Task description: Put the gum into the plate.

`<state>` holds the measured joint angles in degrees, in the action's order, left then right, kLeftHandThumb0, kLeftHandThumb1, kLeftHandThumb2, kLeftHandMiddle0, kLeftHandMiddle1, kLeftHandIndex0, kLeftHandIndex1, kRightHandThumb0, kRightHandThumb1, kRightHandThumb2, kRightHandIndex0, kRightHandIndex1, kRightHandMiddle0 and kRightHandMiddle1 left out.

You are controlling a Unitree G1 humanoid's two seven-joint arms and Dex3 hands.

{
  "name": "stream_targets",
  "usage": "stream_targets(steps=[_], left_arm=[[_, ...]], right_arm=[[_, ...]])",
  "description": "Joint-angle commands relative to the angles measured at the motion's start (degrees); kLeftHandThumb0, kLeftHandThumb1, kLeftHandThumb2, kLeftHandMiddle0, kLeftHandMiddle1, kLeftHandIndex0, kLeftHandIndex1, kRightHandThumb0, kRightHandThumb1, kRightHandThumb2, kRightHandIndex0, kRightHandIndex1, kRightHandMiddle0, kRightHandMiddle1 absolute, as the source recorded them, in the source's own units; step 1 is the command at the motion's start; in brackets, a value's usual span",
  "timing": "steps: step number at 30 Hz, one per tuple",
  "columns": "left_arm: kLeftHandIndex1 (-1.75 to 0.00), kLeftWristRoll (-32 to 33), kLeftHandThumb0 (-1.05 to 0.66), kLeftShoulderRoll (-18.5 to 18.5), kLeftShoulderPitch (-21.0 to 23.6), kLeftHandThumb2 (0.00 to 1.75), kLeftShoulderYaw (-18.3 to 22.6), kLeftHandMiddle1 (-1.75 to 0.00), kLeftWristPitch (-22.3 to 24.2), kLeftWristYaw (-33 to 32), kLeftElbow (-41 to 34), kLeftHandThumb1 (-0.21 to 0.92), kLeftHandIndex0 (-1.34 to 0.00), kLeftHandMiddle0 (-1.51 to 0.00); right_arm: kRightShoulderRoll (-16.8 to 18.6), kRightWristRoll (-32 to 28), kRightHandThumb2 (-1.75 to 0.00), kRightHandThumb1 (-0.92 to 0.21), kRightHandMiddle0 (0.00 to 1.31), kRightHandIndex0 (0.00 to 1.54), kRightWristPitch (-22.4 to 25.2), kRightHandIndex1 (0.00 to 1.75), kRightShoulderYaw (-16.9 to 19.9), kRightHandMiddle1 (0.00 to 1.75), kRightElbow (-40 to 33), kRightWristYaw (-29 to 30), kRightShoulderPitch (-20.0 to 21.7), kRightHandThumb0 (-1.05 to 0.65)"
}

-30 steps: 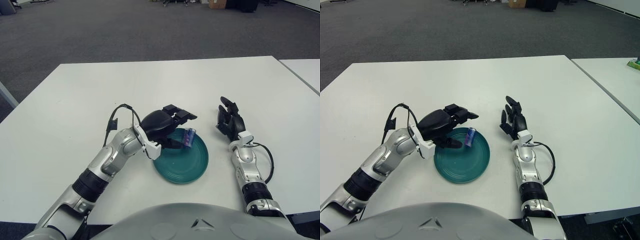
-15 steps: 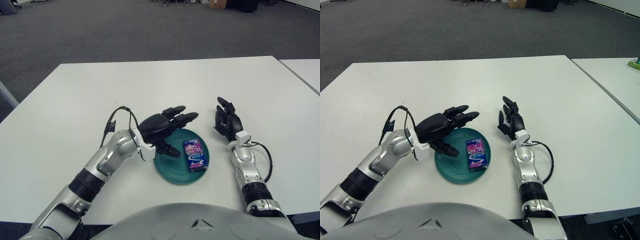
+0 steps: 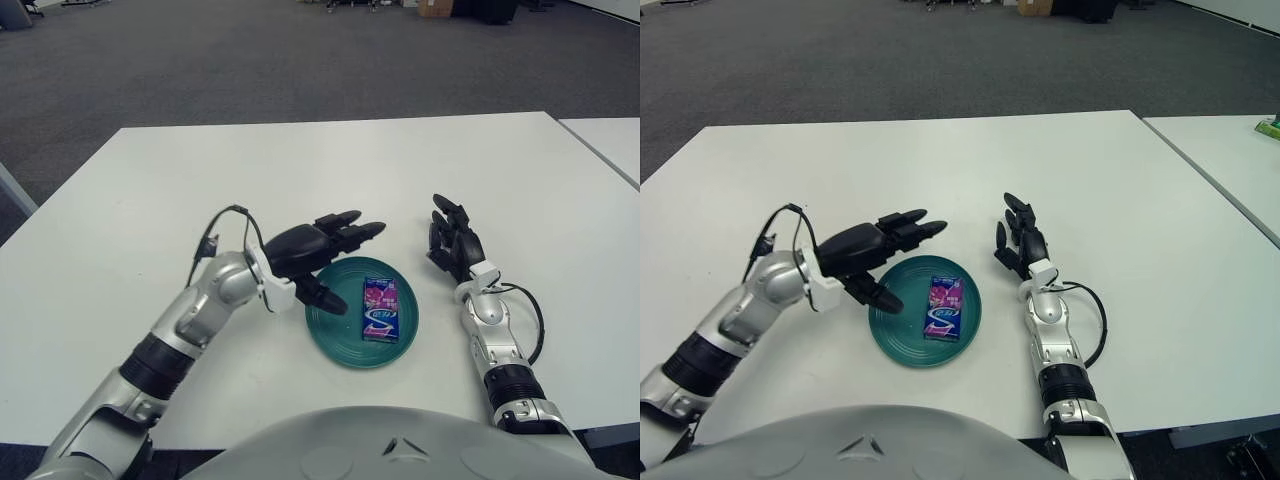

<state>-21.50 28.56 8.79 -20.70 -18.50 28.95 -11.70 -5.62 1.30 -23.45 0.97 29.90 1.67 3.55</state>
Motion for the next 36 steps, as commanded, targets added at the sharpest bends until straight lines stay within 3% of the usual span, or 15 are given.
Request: stream_targets(steps=[1,2,4,6,7,10,16,18,22,30,33,36], left_arm=[[0.0,3.15,-1.05,0.91,-1.2,0.28,5.06,0.0,5.83,0.86,-4.31,0.92,0.0,0.0],[0.0,3.85,-1.05,0.93,-2.03,0.27,6.42,0.0,7.49,0.75,-5.57,0.92,0.0,0.0],[0.0,6.08,-1.05,-2.58,-7.13,0.25,10.75,0.0,11.12,-4.41,-5.77,0.92,0.0,0.0],[0.0,7.87,-1.05,-7.42,-10.72,0.31,13.68,0.0,10.55,-11.25,-2.07,0.92,0.0,0.0],[0.0,9.85,-1.05,-12.5,-13.05,0.34,14.99,0.0,10.37,-16.34,-0.78,0.92,0.0,0.0],[0.0,14.24,-1.05,-21.71,-17.39,0.69,17.35,0.0,10.3,-24.84,2.04,0.92,0.0,0.0],[-0.09,20.57,-1.05,-32.05,-20.76,0.98,20.68,0.0,16.96,-32.52,0.26,0.92,-0.04,0.0],[-0.31,23.8,-1.05,-33.22,-22.11,1.04,21.64,0.0,17.68,-31.92,-0.33,0.92,-0.01,0.0],[-0.57,26.72,-1.05,-34.12,-24.76,1.09,22.7,0.0,18.44,-31.13,-1.18,0.92,0.0,0.0],[-0.81,23.74,-1.05,-32.71,-26.11,1.07,23.09,-0.06,20.55,-32.44,-0.7,0.92,0.0,-0.15],[-0.92,22.12,-1.02,-31.29,-24.72,1.05,23.97,-0.11,18.77,-33.12,4.5,0.92,-0.05,-0.26],[-1.03,20.89,-0.99,-31.18,-24.15,1.04,24.14,-0.18,12.41,-33.78,13.33,0.92,-0.12,-0.37]], right_arm=[[1.43,0.86,-0.93,-0.92,0.0,0.24,4.89,0.02,-0.11,0.53,7.89,0.94,-7.31,-0.68],[1.43,0.87,-0.92,-0.92,0.0,0.25,4.81,0.03,-0.11,0.54,8.1,1.08,-7.22,-0.69],[1.51,0.66,-0.92,-0.92,0.0,0.27,4.66,0.03,0.12,0.56,8.77,1.36,-6.91,-0.69],[1.57,0.31,-0.92,-0.92,0.0,0.28,4.59,0.03,0.38,0.56,9.26,1.42,-6.62,-0.7],[1.65,0.1,-0.92,-0.92,0.0,0.28,4.5,0.04,0.56,0.57,9.52,1.43,-6.5,-0.7],[1.82,-0.15,-0.91,-0.92,0.0,0.3,4.31,0.04,0.91,0.58,9.98,1.44,-6.33,-0.71],[2.0,-0.25,-0.9,-0.92,0.0,0.31,3.7,0.04,1.28,0.6,9.69,1.13,-6.88,-0.72],[2.07,-0.32,-0.9,-0.92,0.0,0.31,3.63,0.03,1.45,0.61,9.53,1.04,-7.02,-0.72],[2.11,-0.65,-0.9,-0.92,0.0,0.32,3.58,0.03,1.8,0.62,9.39,0.59,-7.18,-0.72],[1.95,-1.44,-0.9,-0.92,0.0,0.33,3.34,0.03,2.29,0.62,9.51,-0.97,-7.21,-0.73],[1.86,-1.46,-0.9,-0.92,0.0,0.34,3.14,0.03,2.36,0.61,9.46,-1.47,-7.28,-0.73],[1.74,-1.27,-0.9,-0.92,0.0,0.35,2.94,0.04,2.36,0.61,9.59,-1.79,-7.34,-0.74]])
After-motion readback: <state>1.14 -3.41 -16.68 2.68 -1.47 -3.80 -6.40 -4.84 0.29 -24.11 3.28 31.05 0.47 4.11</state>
